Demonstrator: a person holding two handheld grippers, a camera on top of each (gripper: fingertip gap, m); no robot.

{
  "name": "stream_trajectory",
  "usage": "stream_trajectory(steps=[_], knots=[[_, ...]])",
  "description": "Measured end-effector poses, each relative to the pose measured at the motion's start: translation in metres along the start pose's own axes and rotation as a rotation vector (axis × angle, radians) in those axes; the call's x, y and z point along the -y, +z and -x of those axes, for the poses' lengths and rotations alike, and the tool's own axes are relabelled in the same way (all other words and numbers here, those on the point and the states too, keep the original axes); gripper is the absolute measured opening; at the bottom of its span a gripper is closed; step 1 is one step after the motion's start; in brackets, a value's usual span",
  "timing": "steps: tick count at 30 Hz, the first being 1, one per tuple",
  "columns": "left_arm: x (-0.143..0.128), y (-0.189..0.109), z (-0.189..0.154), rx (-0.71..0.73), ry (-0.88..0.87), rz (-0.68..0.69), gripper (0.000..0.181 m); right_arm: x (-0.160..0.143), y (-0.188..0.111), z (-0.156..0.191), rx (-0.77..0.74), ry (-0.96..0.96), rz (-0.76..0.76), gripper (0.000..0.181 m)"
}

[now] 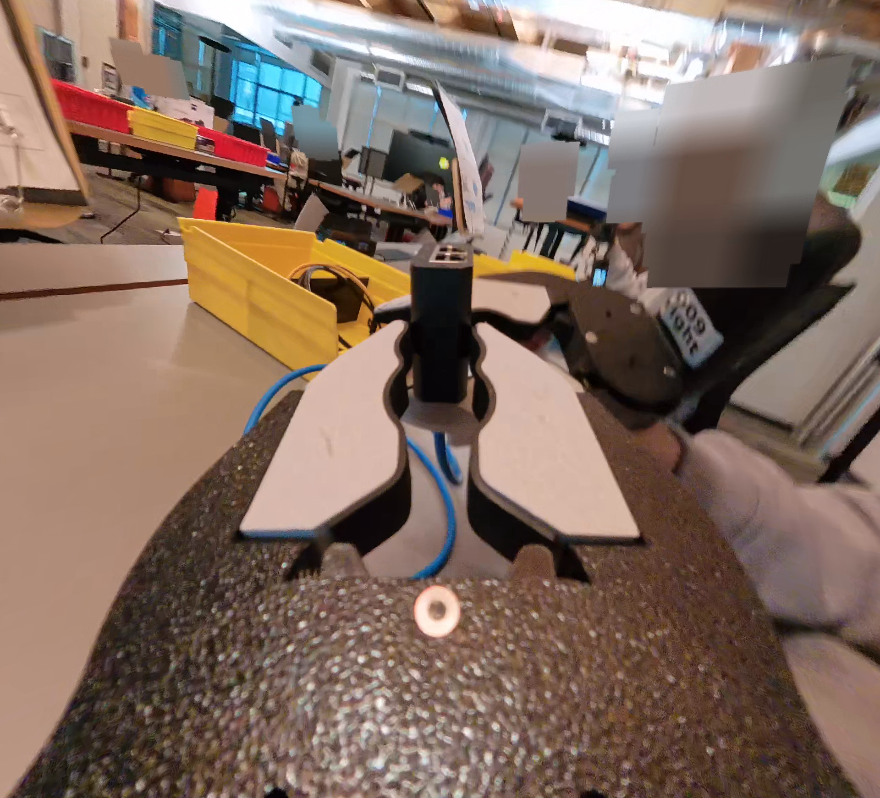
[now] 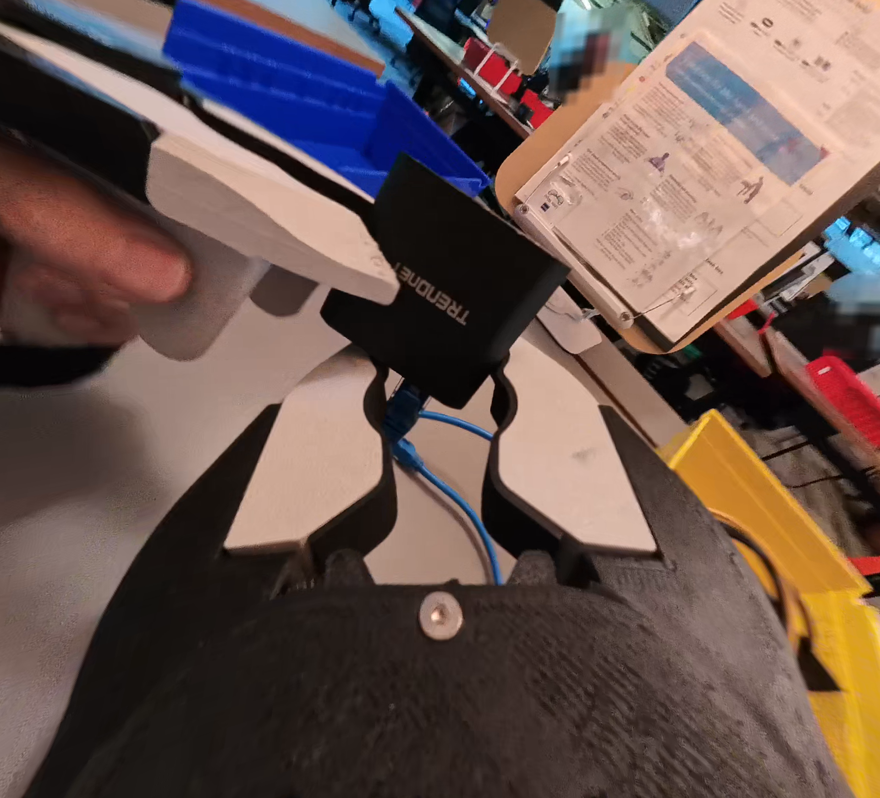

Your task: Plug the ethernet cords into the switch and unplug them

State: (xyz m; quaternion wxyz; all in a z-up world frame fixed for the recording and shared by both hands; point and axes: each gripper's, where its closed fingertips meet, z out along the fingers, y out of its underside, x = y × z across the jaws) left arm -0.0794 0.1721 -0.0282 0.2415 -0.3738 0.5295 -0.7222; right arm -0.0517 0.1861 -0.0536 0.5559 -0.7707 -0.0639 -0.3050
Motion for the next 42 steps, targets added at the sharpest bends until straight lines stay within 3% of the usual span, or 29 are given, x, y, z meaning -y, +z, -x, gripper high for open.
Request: stream_trajectory(steps=[5, 10, 14, 15, 16, 19, 23, 25, 28, 31, 37, 42], knots=[[-0.009, 0.0, -0.011, -0.058, 0.191, 0.098, 0.023, -0.004, -0.009, -0.004, 0.04, -0.156, 0.076, 0.036], [-0.004, -0.005, -0.009, -0.035, 0.26, 0.116, 0.03, -0.011, -0.013, -0.007, 0.022, -0.331, 0.173, 0.036], [-0.004, -0.007, -0.009, -0.024, 0.256, 0.189, 0.041, -0.007, -0.012, 0.007, 0.077, -0.397, 0.164, 0.036], [-0.005, -0.008, -0.01, -0.02, 0.257, 0.209, 0.041, -0.006, -0.012, 0.009, 0.078, -0.416, 0.16, 0.036], [-0.008, -0.008, -0.012, -0.034, 0.256, 0.237, 0.028, -0.008, -0.012, 0.01, 0.085, -0.425, 0.178, 0.038], [-0.01, -0.006, -0.008, -0.008, 0.192, 0.253, 0.024, -0.011, -0.01, 0.013, 0.129, -0.373, 0.173, 0.045], [-0.004, -0.007, 0.009, 0.068, 0.058, 0.167, 0.024, 0.005, -0.011, 0.008, 0.085, -0.198, 0.037, 0.084], [0.004, -0.008, 0.01, 0.059, -0.04, 0.088, 0.023, 0.01, -0.009, 0.013, 0.097, -0.091, 0.004, 0.092], [0.013, -0.008, 0.007, 0.022, -0.118, -0.001, 0.023, 0.017, -0.001, 0.018, 0.066, 0.035, -0.027, 0.088], [0.013, -0.004, -0.002, -0.021, -0.134, -0.025, 0.023, 0.02, 0.002, 0.018, 0.036, 0.056, -0.053, 0.067], [-0.001, -0.001, -0.012, -0.065, 0.012, 0.084, 0.026, 0.004, -0.011, 0.017, 0.177, -0.121, 0.053, 0.066], [-0.026, -0.008, -0.036, -0.201, 0.45, 0.266, 0.046, -0.031, -0.044, 0.019, 0.381, -0.523, 0.289, 0.066]])
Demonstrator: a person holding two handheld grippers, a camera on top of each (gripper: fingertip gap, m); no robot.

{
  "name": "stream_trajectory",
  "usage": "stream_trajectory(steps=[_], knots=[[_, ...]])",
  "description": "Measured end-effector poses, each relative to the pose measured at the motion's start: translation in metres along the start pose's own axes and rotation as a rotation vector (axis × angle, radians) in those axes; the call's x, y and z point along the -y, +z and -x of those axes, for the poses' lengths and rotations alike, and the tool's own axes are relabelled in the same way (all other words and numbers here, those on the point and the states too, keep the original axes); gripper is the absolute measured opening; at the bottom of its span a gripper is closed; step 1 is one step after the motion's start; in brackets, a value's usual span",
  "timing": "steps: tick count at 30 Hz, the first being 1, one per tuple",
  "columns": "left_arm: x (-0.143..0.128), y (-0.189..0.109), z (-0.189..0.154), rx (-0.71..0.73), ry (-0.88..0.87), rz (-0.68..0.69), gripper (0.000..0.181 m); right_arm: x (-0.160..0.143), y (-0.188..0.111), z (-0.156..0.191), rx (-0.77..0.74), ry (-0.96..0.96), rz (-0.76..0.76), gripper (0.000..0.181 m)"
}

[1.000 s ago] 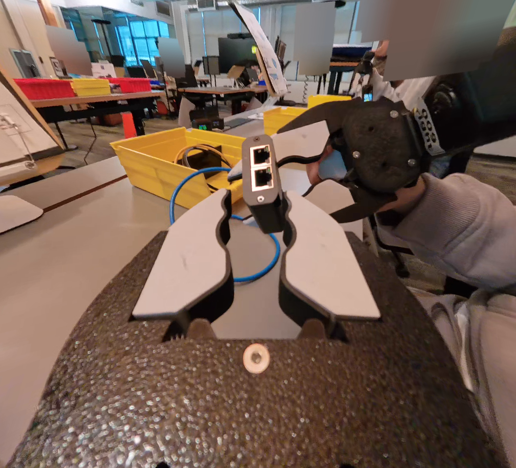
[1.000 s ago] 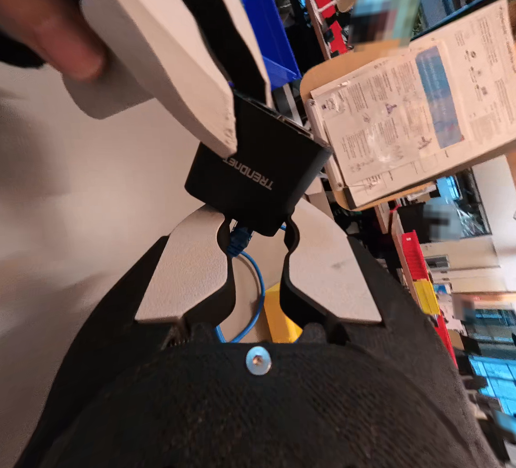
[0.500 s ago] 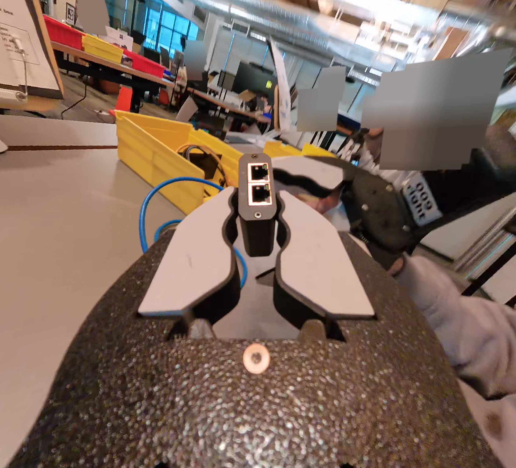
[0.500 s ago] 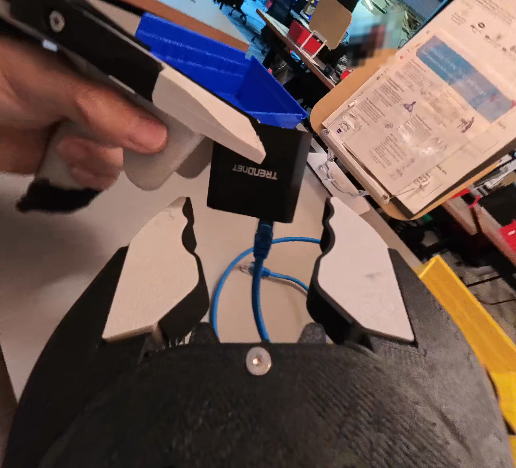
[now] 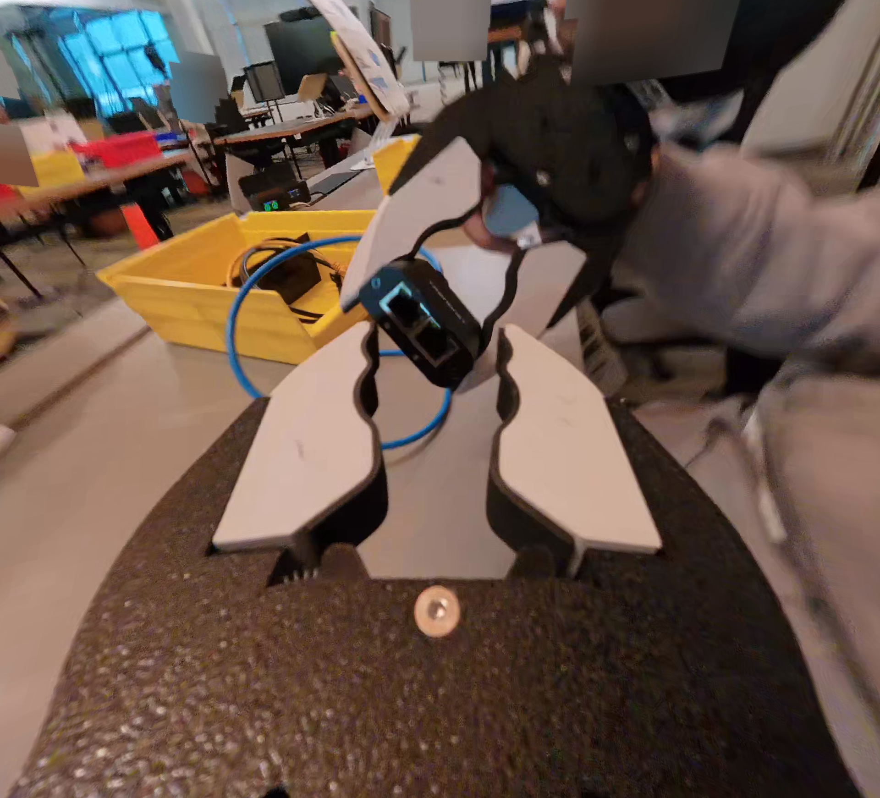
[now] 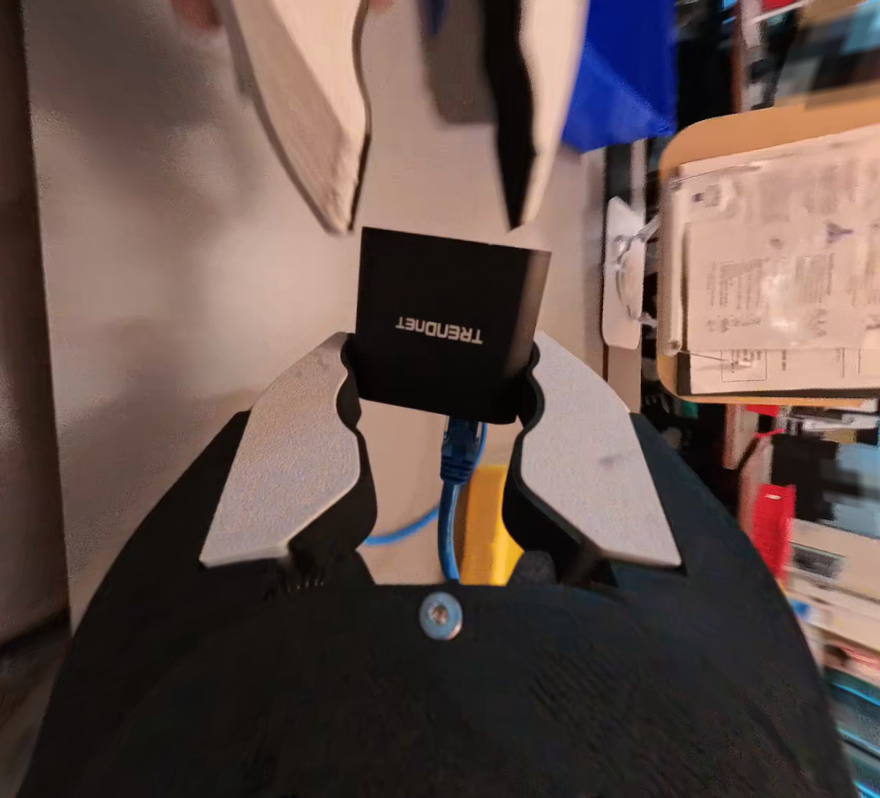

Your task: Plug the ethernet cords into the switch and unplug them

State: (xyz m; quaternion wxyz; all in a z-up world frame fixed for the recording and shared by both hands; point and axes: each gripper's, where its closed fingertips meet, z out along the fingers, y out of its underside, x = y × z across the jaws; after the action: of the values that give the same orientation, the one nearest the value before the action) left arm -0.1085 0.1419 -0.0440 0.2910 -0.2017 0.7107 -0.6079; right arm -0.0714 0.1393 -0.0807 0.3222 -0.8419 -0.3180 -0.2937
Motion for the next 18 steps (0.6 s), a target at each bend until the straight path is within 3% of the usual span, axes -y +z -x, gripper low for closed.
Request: stream_trajectory(steps=[2, 3, 4, 10, 18], knots=[[-0.007, 0.001, -0.009, 0.006, 0.196, 0.073, 0.065, -0.015, -0.004, 0.009, 0.049, -0.089, 0.14, 0.066], [-0.011, 0.002, -0.01, 0.025, 0.275, 0.106, 0.08, -0.018, -0.006, 0.013, 0.072, -0.113, 0.17, 0.066], [-0.014, 0.004, -0.01, 0.05, 0.351, 0.136, 0.084, -0.016, -0.007, 0.018, 0.096, -0.136, 0.169, 0.066], [-0.028, 0.016, -0.018, 0.082, 0.573, 0.201, 0.07, -0.008, -0.012, 0.022, 0.111, -0.167, 0.181, 0.066], [-0.035, 0.025, -0.014, 0.125, 0.591, 0.221, 0.061, -0.006, -0.008, 0.031, 0.173, -0.171, 0.178, 0.066]])
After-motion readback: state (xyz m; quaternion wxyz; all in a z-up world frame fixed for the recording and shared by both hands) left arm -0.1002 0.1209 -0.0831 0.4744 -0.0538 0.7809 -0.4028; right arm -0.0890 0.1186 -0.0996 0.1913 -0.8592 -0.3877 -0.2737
